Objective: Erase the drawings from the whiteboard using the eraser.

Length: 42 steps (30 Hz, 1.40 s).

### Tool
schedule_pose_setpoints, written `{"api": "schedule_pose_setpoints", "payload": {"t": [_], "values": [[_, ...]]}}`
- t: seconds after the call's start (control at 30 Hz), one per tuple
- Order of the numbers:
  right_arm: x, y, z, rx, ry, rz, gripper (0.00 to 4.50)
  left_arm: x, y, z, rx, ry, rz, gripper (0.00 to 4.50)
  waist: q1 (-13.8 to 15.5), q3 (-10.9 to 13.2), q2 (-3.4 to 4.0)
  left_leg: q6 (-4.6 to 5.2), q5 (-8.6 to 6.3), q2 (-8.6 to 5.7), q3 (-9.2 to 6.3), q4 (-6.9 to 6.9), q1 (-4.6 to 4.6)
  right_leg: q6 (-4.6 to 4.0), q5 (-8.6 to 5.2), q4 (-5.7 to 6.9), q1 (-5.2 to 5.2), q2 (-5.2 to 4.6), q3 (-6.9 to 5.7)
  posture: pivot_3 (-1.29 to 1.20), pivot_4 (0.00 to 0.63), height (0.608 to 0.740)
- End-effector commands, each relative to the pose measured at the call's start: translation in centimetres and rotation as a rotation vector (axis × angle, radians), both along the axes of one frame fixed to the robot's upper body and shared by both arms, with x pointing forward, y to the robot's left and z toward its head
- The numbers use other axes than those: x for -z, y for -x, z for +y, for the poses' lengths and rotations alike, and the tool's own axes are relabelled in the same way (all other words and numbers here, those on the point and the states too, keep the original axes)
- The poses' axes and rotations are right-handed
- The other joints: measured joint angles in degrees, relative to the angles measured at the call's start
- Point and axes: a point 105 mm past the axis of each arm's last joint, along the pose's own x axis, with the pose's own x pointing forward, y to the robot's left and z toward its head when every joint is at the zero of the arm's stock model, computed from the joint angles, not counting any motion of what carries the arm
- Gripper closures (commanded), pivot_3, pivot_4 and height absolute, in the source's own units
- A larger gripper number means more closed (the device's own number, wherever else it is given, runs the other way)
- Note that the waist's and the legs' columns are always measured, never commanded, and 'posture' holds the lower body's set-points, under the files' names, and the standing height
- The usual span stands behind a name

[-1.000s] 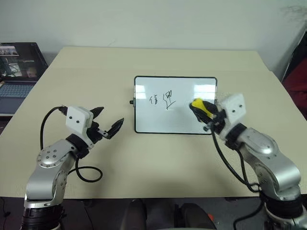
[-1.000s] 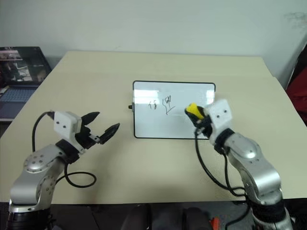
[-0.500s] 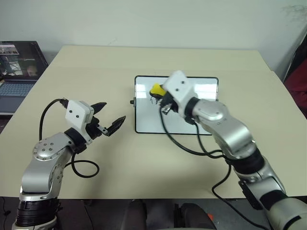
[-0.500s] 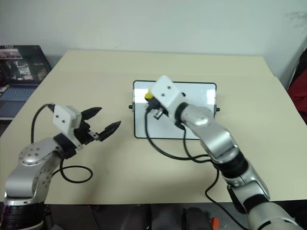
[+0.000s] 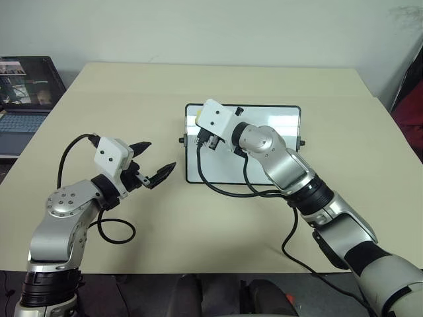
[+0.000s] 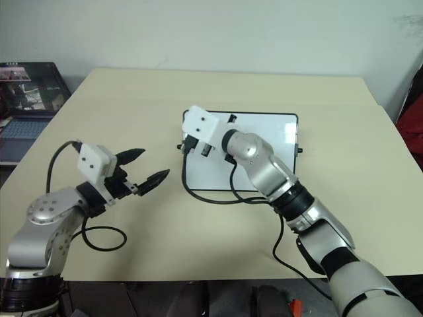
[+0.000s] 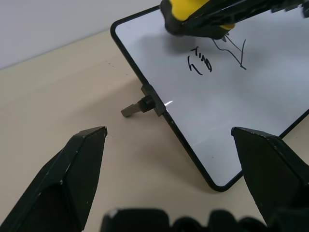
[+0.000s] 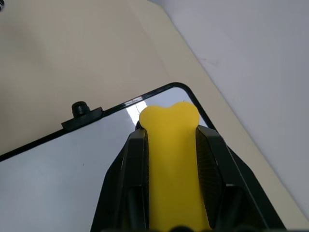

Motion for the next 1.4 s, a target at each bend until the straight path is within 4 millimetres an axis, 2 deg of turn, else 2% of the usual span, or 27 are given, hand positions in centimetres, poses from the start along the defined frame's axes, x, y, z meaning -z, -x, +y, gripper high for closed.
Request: {"api": "schedule_pose_setpoints", "payload": {"t": [0.03,0.13,0.23,0.3,0.4,0.47,0.57,0.67,0.8,0.9,1.0,1.07,1.2,1.4], "values": [[-1.2,-0.6,0.1,-0.006,-0.009,-0.046,3.5,-1.0,0.1,-0.5,0.027,-0.017,-0.041,0.0,-0.01,0.0,0.0,0.0,0.0,0.0,0.01,0.0,0.0,0.0,0.0,0.01,0.0,0.0,0.0,0.0,0.15,0.74],[-0.2,-1.0,-0.2,-0.001,0.004,-0.024,3.5,-1.0,0.2,-0.5,0.029,-0.016,-0.04,0.0,0.0,0.0,0.0,0.0,0.0,0.0,0.04,0.01,-0.03,0.0,0.0,0.07,-0.08,-0.01,0.01,0.0,0.15,0.74],[1.7,-1.4,-0.6,0.001,0.022,0.001,3.5,-1.2,0.1,-0.5,0.02,-0.009,-0.051,0.0,-0.01,0.0,-0.01,0.0,0.01,0.0,0.09,0.02,-0.03,0.0,0.0,0.28,-0.21,-0.01,0.02,0.0,0.15,0.74],[3.7,-1.5,-1.1,0.008,0.046,0.048,3.5,-1.4,0.1,-0.6,0.022,-0.004,-0.057,0.0,-0.02,-0.02,-0.04,-0.01,0.02,0.0,0.07,0.03,-0.03,0.0,0.0,0.36,-0.24,-0.01,0.03,0.0,0.15,0.74],[8.0,-0.8,-1.9,-0.003,0.111,0.143,3.5,-1.1,0.2,-0.7,0.028,-0.017,-0.048,0.0,0.0,-0.15,-0.19,0.0,0.05,0.0,0.0,0.1,-0.01,0.0,0.0,0.4,-0.2,-0.01,0.05,0.0,0.15,0.74],[9.3,-0.5,-2.1,-0.007,0.122,0.181,3.5,-0.9,0.2,-0.6,0.027,-0.018,-0.043,0.0,-0.03,-0.17,-0.23,0.0,0.04,0.0,-0.02,0.13,0.17,0.0,0.0,0.39,0.04,-0.01,0.04,0.0,0.15,0.74],[10.1,-0.3,-2.2,-0.003,0.121,0.211,3.5,-0.8,0.3,-0.7,0.031,-0.015,-0.039,0.0,-0.08,-0.17,-0.23,0.01,0.04,-0.02,-0.04,0.12,0.98,-0.01,-0.02,0.34,0.59,-0.08,0.02,0.0,0.15,0.74],[8.8,-0.3,-1.8,-0.008,0.087,0.181,3.51,-0.9,0.2,-0.7,0.033,-0.015,-0.038,0.0,-0.08,-0.16,-0.23,0.05,0.06,-0.03,-0.04,0.08,1.35,-0.01,-0.03,0.34,0.82,-0.15,0.04,0.0,0.15,0.74],[3.2,0.3,-0.8,-0.055,-0.019,0.103,3.51,-0.9,-0.1,-0.8,0.038,-0.016,-0.039,0.0,0.01,-0.12,-0.24,0.15,0.13,-0.01,-0.06,0.07,1.32,-0.02,-0.02,0.34,0.81,-0.24,0.03,0.0,0.15,0.74],[0.1,0.9,-0.5,-0.073,-0.08,0.08,3.51,-0.8,-0.1,-0.8,0.039,-0.017,-0.037,0.0,0.03,-0.1,-0.22,0.15,0.14,0.0,-0.09,0.08,0.61,-0.01,0.01,0.39,0.47,-0.25,-0.01,0.0,0.15,0.74],[-1.9,0.4,-0.8,-0.046,-0.09,0.038,3.51,-0.8,-0.1,-0.9,0.044,-0.013,-0.034,0.0,0.06,-0.11,-0.22,0.1,0.12,-0.02,-0.05,0.05,0.1,-0.01,0.0,0.36,0.0,-0.23,-0.03,0.0,0.15,0.74],[-2.4,0.0,-0.9,-0.031,-0.091,0.03,3.51,-0.8,-0.1,-1.0,0.045,-0.012,-0.035,0.0,0.04,-0.11,-0.23,0.06,0.14,-0.05,-0.02,0.03,-0.36,-0.01,0.01,0.36,-0.52,-0.18,-0.04,0.0,0.15,0.74],[-1.7,-1.4,-1.3,0.019,-0.052,0.028,3.51,-0.7,-0.2,-1.2,0.049,-0.009,-0.033,0.0,-0.01,-0.11,-0.23,-0.1,0.2,-0.03,0.07,-0.08,-0.37,-0.01,0.0,0.21,-0.52,-0.18,0.0,0.0,0.15,0.74],[2.0,-2.5,-1.6,0.041,0.019,0.084,3.51,-0.5,-0.1,-1.4,0.054,-0.002,-0.028,0.0,-0.13,-0.1,-0.23,0.01,0.14,-0.06,0.09,-0.05,-0.24,-0.02,0.0,0.35,-0.45,-0.21,0.01,0.0,0.15,0.74]]}}
